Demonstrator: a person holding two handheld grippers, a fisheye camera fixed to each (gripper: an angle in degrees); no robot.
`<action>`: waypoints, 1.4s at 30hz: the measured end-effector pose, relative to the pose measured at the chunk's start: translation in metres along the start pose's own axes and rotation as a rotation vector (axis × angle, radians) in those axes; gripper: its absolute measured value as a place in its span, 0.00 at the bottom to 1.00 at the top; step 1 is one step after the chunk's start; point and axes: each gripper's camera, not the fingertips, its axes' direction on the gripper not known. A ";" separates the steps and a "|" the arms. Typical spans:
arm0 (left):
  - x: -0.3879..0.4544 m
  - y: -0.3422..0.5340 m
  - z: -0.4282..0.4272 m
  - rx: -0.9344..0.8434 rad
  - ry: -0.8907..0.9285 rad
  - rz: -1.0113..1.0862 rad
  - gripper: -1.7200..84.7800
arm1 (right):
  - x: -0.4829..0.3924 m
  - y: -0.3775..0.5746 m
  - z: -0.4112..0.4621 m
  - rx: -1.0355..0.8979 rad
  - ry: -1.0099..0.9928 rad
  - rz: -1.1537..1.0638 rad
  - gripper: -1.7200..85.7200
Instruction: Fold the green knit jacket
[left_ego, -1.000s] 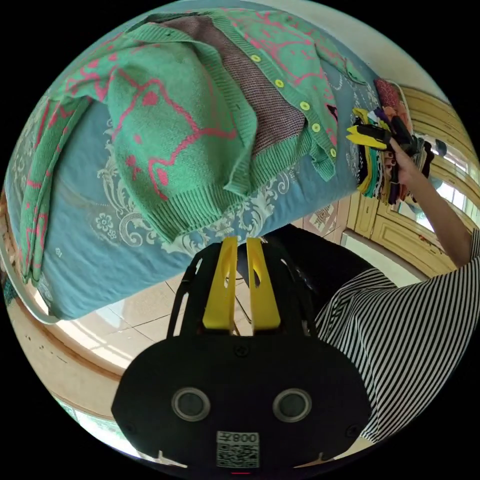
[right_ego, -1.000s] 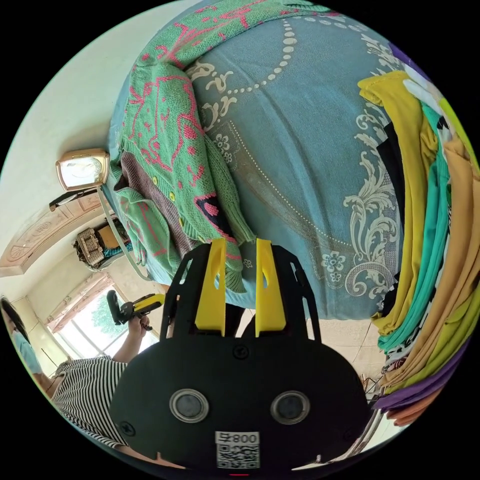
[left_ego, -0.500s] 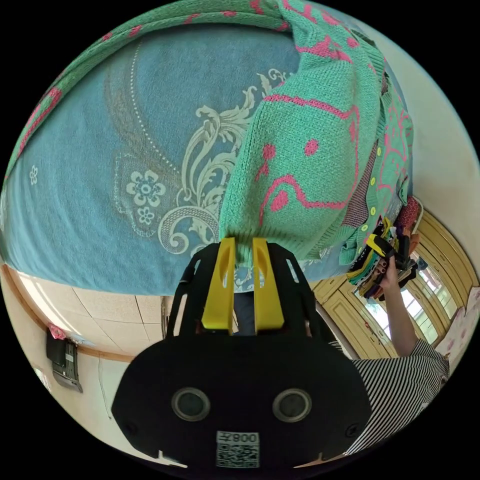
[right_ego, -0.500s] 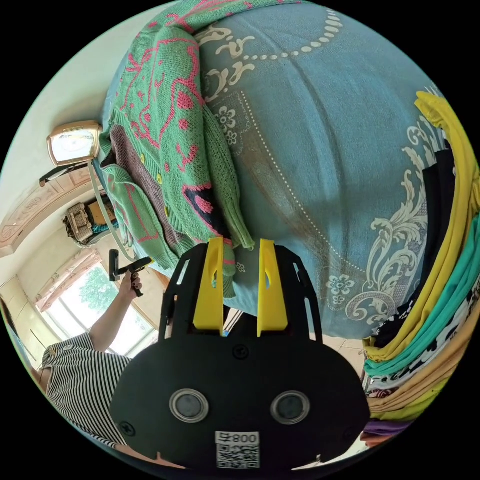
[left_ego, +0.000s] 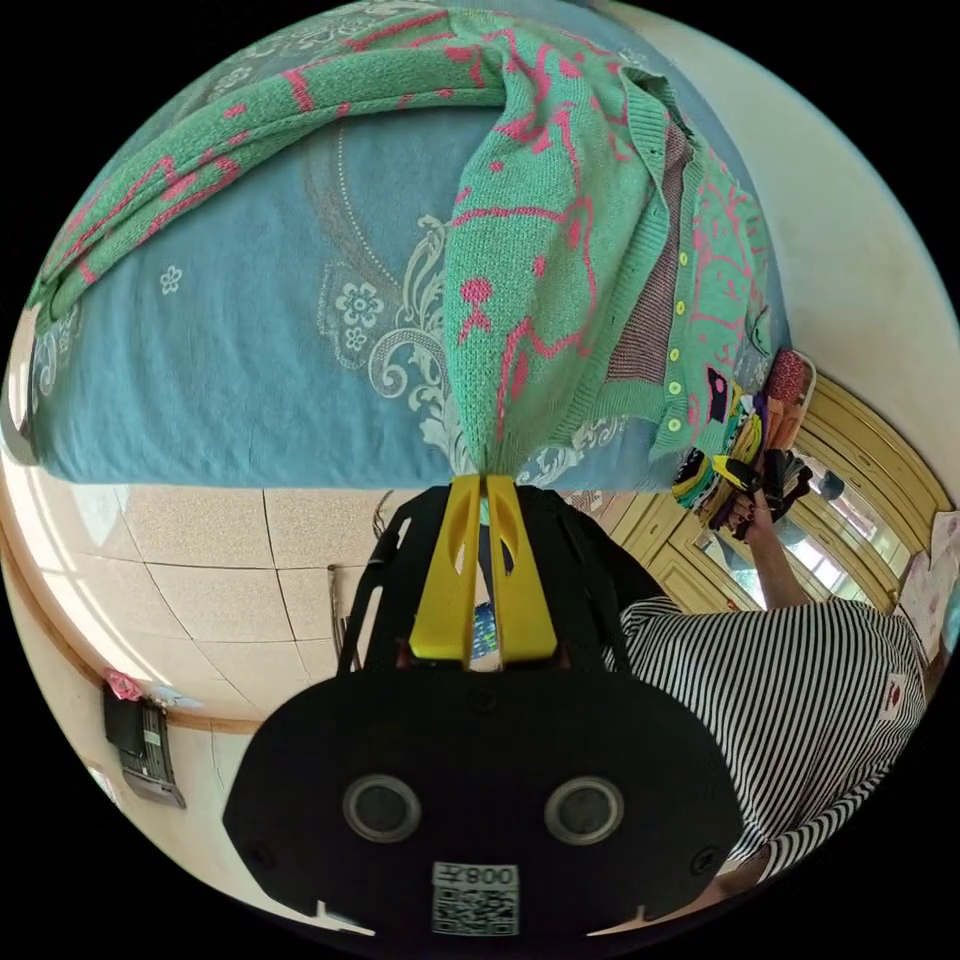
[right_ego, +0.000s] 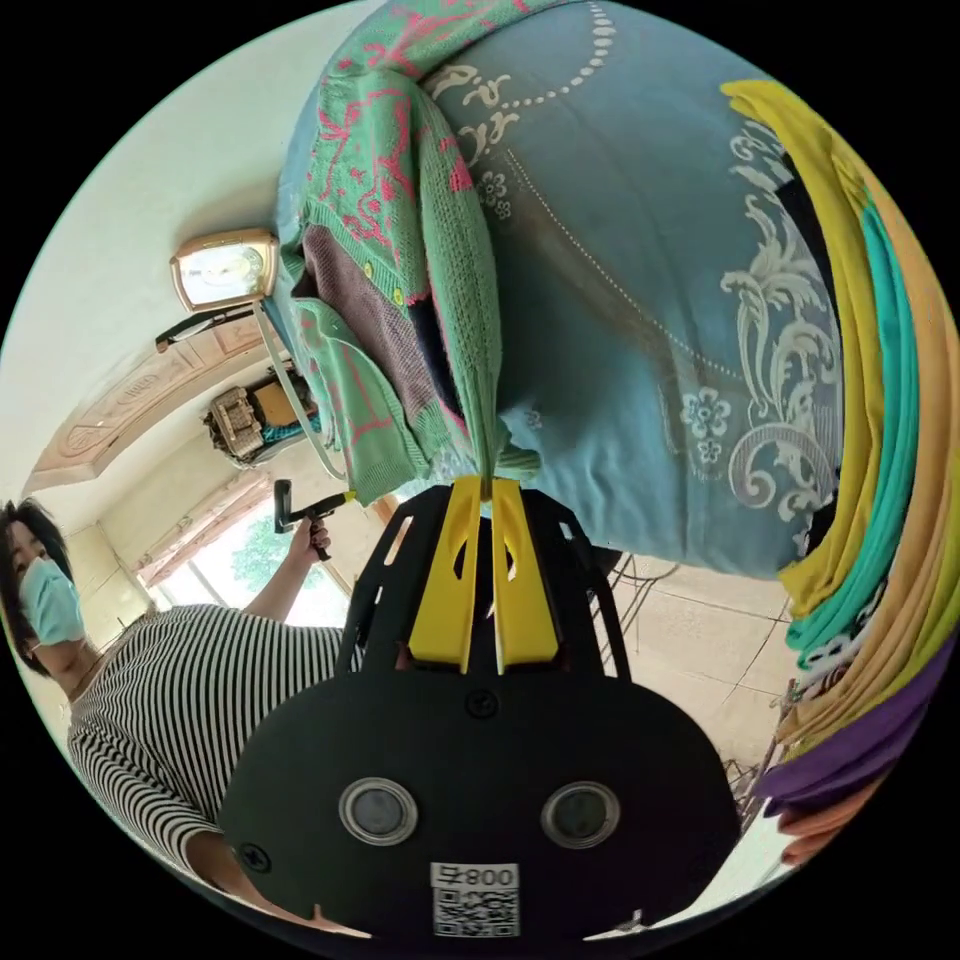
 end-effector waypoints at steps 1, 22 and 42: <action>-0.001 0.009 -0.005 0.006 0.014 -0.001 0.03 | 0.005 0.019 -0.008 0.026 -0.056 0.019 0.04; 0.056 -0.083 -0.013 0.242 -0.014 0.165 0.10 | -0.188 -0.148 0.067 0.134 0.359 -0.293 0.10; 0.146 -0.332 -0.049 0.369 -0.212 0.306 0.06 | -0.385 -0.452 0.101 0.307 0.793 -0.373 0.10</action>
